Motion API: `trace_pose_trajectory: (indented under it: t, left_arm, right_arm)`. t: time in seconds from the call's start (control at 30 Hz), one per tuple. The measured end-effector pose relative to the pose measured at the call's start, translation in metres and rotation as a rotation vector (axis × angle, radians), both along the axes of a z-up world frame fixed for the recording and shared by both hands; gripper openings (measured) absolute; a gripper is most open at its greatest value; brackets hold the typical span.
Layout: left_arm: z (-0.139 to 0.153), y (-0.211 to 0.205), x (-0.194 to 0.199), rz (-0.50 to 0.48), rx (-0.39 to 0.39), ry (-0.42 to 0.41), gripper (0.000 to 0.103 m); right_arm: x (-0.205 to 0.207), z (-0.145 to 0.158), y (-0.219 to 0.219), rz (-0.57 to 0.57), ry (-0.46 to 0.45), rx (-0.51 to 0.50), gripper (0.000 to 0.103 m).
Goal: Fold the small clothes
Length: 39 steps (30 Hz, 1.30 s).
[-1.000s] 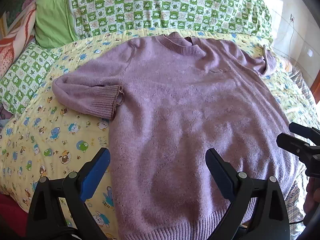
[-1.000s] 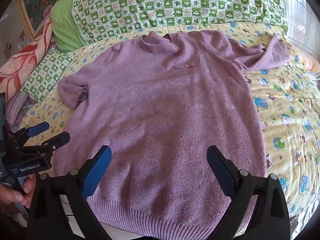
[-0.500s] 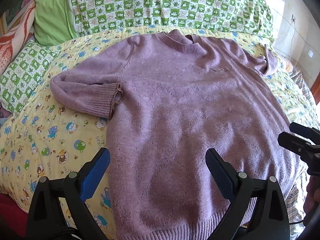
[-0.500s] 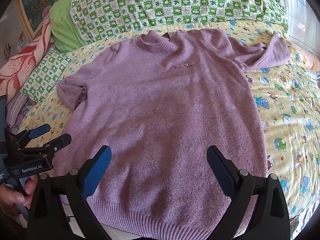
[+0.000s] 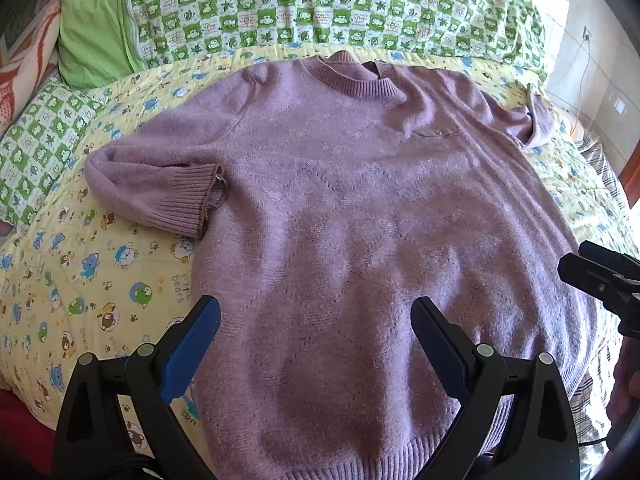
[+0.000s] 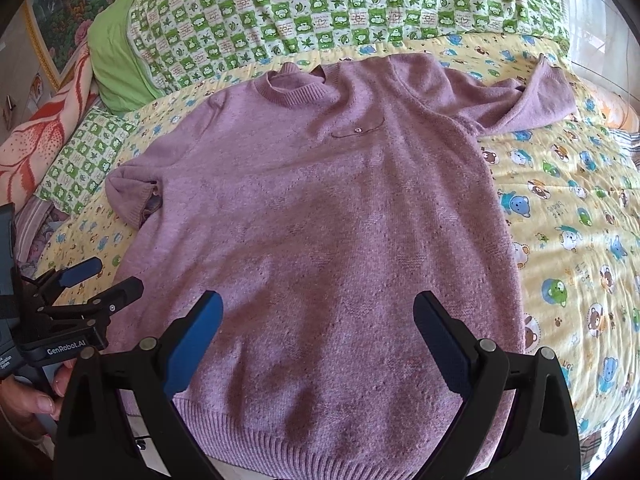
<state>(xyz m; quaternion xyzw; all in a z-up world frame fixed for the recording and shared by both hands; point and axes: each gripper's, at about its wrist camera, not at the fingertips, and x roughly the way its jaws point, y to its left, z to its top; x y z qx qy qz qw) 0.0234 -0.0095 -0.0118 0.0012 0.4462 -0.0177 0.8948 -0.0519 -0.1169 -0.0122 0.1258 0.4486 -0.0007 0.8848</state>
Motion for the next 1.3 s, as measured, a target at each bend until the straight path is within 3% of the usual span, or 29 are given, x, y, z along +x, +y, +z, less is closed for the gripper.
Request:
trace_pose_trajectory:
  t: [0.1, 0.4, 0.67, 1.0, 1.3]
  left_arm:
    - [-0.001, -0.002, 0.004, -0.001, -0.025, 0.014, 0.097]
    - [-0.005, -0.011, 0.019, -0.002, -0.006, 0.050, 0.097]
    - [-0.006, -0.011, 0.050, 0.021, 0.003, 0.070, 0.097]
    - [0.007, -0.012, 0.124, 0.031, 0.017, 0.067, 0.097]
    - [0.016, 0.002, 0.211, 0.084, -0.028, 0.061, 0.097]
  right_arm:
    - [0.000, 0.000, -0.004, -0.010, 0.004, 0.004, 0.096]
    - [0.006, 0.000, -0.026, -0.053, 0.011, 0.024, 0.096]
    - [0.024, 0.005, -0.075, -0.140, 0.003, 0.030, 0.096]
    - [0.065, 0.017, -0.161, -0.310, -0.022, 0.003, 0.096]
    - [0.130, 0.031, -0.252, -0.463, -0.068, 0.008, 0.096]
